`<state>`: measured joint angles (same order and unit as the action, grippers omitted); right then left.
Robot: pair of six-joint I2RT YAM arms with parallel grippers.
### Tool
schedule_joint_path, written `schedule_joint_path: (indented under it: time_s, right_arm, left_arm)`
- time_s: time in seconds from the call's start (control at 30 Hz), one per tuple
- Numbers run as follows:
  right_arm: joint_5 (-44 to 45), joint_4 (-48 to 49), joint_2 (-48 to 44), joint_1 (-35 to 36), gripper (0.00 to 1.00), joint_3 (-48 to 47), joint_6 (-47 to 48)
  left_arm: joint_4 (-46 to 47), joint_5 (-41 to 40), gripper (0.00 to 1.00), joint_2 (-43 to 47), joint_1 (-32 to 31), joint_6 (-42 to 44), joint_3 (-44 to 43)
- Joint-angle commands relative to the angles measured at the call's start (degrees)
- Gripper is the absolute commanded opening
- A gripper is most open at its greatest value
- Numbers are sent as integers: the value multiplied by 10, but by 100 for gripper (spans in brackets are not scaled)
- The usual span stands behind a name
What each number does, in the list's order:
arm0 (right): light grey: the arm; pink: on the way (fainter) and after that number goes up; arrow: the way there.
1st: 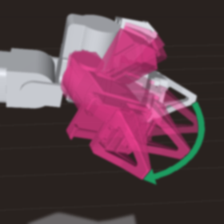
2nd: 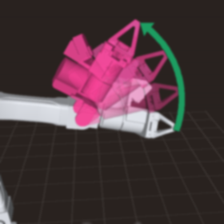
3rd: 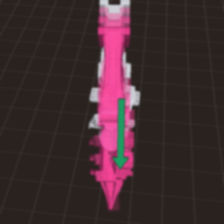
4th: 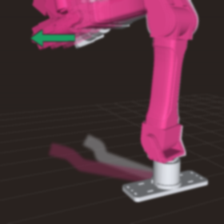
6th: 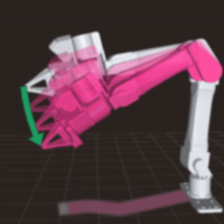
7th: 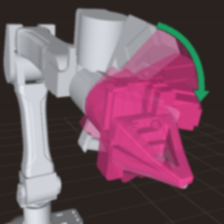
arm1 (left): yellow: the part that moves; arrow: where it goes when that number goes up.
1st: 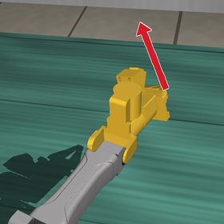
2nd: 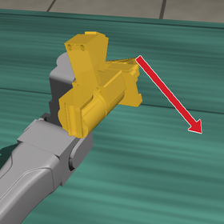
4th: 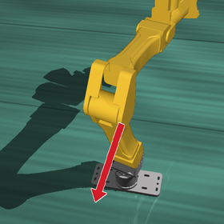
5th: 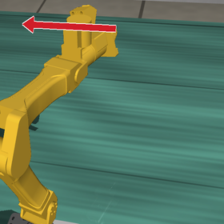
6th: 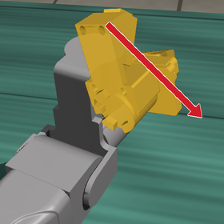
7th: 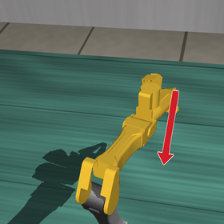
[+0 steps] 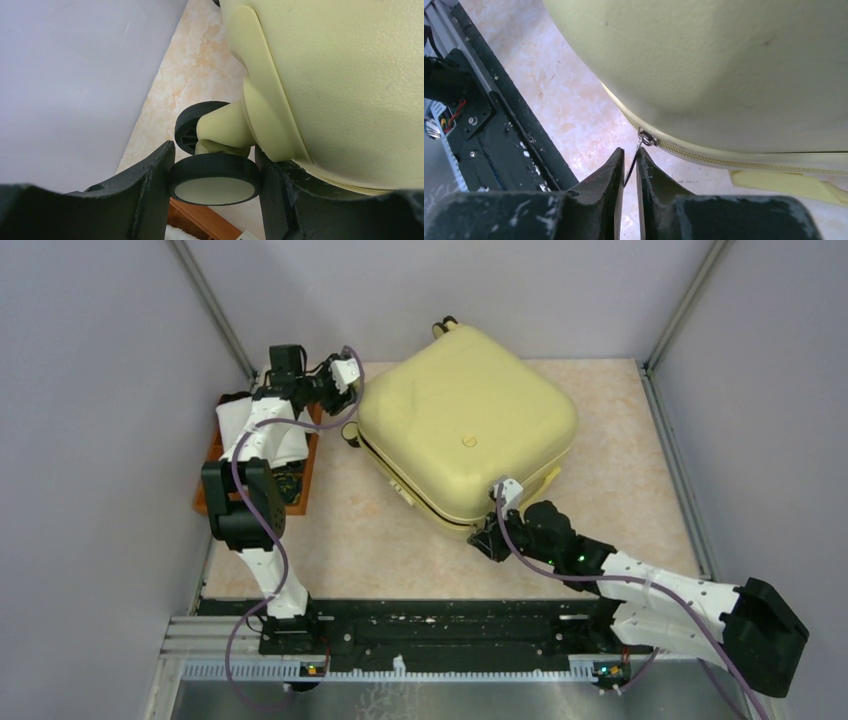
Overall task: Pack the luggage
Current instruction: Zip the luggage at the center of the board.
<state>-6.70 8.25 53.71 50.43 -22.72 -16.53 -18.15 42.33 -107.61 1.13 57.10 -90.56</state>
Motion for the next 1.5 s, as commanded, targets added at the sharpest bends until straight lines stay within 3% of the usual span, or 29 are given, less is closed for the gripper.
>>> schedule_joint_path:
  time_s: [0.0, 0.07, 0.13, 0.23, 0.3, 0.43, 0.53, 0.77, 1.0, 1.2, 1.23, 1.27, 1.37, 1.47]
  right_arm:
    - [60, 29, -7, 15, 22, -3, -79]
    - [125, -2, -33, 14, 46, 5, -113]
    - [165, -54, -69, 7, 57, 9, -157]
    - [197, -171, -143, -40, 59, 17, -239]
    - [188, -238, -186, -94, 55, 19, -286]
    - [154, -295, -220, -200, 52, 7, -289]
    - [110, -268, -176, -266, 51, -11, -262]
    - [-21, -94, 24, -392, 46, -77, -181]
    - [-74, 38, 190, -430, 49, -194, -133]
    - [-91, 71, 308, -432, 63, -314, -67]
    - [-83, 53, 314, -432, 70, -334, -51]
    - [-75, 28, 318, -432, 95, -354, -31]
    - [-10, -35, 291, -432, 99, -360, -13]
    - [135, -37, 213, -435, 99, -268, -149]
  left_arm:
    - [35, 24, 0, 51, -30, -70, -2]
    - [30, 21, 0, 54, -30, -68, 0]
    - [23, 20, 0, 57, -27, -68, 2]
    - [12, 14, 0, 58, -23, -71, 2]
    - [3, 9, 0, 60, -20, -70, 3]
    - [-10, 12, 0, 85, -19, -44, 40]
    - [-8, 19, 0, 114, -24, -27, 78]
    - [-83, 31, 0, 166, -31, 8, 104]
    - [-162, 43, 0, 224, -42, 23, 142]
    - [-177, 23, 0, 267, -50, 11, 188]
    - [-182, 20, 0, 271, -50, 6, 189]
    - [-189, 16, 0, 273, -50, 2, 188]
    - [-196, 3, 0, 285, -50, -5, 189]
    - [-188, -11, 0, 295, -49, -22, 183]
